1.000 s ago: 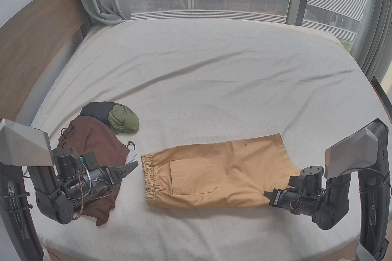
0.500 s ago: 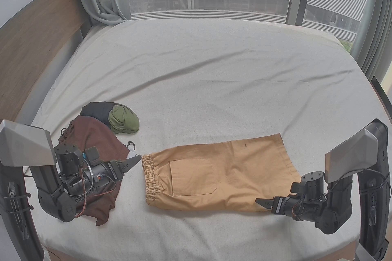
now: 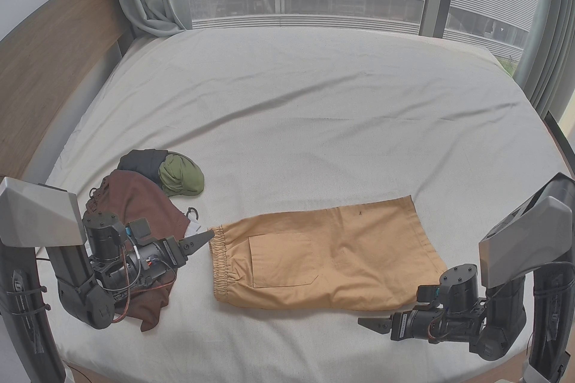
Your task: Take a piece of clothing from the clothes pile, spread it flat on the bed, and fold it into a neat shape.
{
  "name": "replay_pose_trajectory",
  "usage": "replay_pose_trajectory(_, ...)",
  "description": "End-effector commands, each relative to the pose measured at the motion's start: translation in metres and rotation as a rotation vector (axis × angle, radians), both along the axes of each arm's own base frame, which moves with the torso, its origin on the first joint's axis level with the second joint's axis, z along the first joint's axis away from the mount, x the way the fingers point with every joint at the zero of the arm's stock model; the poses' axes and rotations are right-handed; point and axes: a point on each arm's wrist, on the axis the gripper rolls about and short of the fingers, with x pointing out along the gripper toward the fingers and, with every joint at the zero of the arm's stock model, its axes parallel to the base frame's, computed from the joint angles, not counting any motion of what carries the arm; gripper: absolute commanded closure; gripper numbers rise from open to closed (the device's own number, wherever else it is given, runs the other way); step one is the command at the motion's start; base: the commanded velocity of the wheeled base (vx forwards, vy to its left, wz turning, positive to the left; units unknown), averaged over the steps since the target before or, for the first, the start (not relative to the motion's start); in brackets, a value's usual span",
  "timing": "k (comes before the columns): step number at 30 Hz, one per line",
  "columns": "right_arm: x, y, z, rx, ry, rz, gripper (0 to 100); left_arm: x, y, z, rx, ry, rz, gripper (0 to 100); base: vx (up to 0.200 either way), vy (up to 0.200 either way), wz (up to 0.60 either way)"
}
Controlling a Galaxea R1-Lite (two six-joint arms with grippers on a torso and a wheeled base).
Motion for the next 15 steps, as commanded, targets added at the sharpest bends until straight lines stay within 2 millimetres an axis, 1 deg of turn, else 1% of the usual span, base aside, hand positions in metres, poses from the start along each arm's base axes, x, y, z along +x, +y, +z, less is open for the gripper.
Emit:
replay_pose_trajectory(1, 0.001, 0.008, 0.023, 0.064, -0.084, 0.043, 0, -0.004, -0.007, 0.000, -0.014, 0.018, -0.024, 0, 0.000, 0.000, 0.00)
replay_pose_trajectory(7, 0.005, 0.016, 0.048, 0.165, -0.166, 0.121, 0, -0.007, -0.009, -0.003, -0.011, 0.031, -0.030, 0, 0.000, 0.000, 0.00)
replay_pose_trajectory(11, 0.007, 0.017, 0.064, 0.218, -0.222, 0.152, 0, -0.008, -0.008, -0.005, -0.009, 0.045, -0.030, 0, 0.000, 0.000, 0.00)
replay_pose_trajectory(13, 0.008, 0.015, 0.070, 0.237, -0.240, 0.158, 0, -0.008, -0.008, -0.007, -0.009, 0.053, -0.029, 0, 0.000, 0.000, 0.00)
replay_pose_trajectory(15, 0.010, 0.012, 0.070, 0.237, -0.241, 0.146, 0, -0.007, -0.009, -0.014, -0.006, 0.072, -0.029, 0, 0.000, 0.000, 0.00)
